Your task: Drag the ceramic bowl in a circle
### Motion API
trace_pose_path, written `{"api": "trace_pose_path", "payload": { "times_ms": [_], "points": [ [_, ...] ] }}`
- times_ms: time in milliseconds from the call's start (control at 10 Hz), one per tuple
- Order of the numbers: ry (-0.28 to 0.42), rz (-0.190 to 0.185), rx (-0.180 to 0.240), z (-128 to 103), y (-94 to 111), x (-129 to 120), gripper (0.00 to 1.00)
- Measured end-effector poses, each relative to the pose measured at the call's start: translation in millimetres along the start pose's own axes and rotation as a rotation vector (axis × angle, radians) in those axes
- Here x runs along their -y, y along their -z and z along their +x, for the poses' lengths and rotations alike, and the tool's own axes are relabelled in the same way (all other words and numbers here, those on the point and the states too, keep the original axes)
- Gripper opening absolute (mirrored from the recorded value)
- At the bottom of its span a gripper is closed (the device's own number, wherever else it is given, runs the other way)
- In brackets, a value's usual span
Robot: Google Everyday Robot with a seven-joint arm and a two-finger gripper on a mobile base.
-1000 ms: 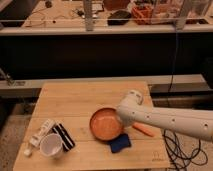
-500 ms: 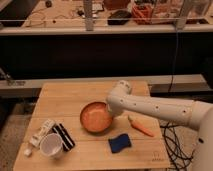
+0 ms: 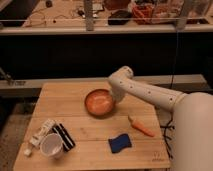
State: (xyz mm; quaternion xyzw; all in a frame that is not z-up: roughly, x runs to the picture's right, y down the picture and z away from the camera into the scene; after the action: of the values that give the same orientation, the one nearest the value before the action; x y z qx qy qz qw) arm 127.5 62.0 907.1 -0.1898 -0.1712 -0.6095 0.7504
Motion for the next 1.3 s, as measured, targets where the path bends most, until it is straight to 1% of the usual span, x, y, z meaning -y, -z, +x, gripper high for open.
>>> {"api": "trace_pose_path", "payload": {
  "times_ms": [100,200,300,400,500,600,700,800,900,1000,1100,1200,1300],
  "points": [
    [-0.023,-0.013,0.002,1.8,2.6,-18.2,0.0],
    [-0.068,-0.036,0.003,-2.6,9.3,-58.4,0.0],
    [-0.092,-0.048,0.006,-11.0,13.1,-76.5,0.0],
    [-0.116,-0.056,0.008,-27.0,17.5,-94.3,0.0],
    [-0.13,-0.062,0.013,-52.3,22.1,-108.8,0.0],
    [-0.137,-0.065,0.017,-77.0,25.9,-118.1,0.0],
    [-0.131,-0.067,0.022,-100.8,28.4,-122.4,0.0],
    [-0.104,-0.063,0.031,-128.7,31.6,-119.8,0.0],
    [-0.076,-0.061,0.035,-146.4,33.9,-113.1,0.0],
    [-0.044,-0.053,0.04,-162.0,35.9,-98.2,0.0],
    [0.009,-0.039,0.043,-176.1,36.9,-71.0,0.0],
    [0.047,-0.029,0.044,-179.6,36.0,-52.2,0.0],
    [0.078,-0.019,0.043,-177.6,33.9,-36.4,0.0]
  ]
}}
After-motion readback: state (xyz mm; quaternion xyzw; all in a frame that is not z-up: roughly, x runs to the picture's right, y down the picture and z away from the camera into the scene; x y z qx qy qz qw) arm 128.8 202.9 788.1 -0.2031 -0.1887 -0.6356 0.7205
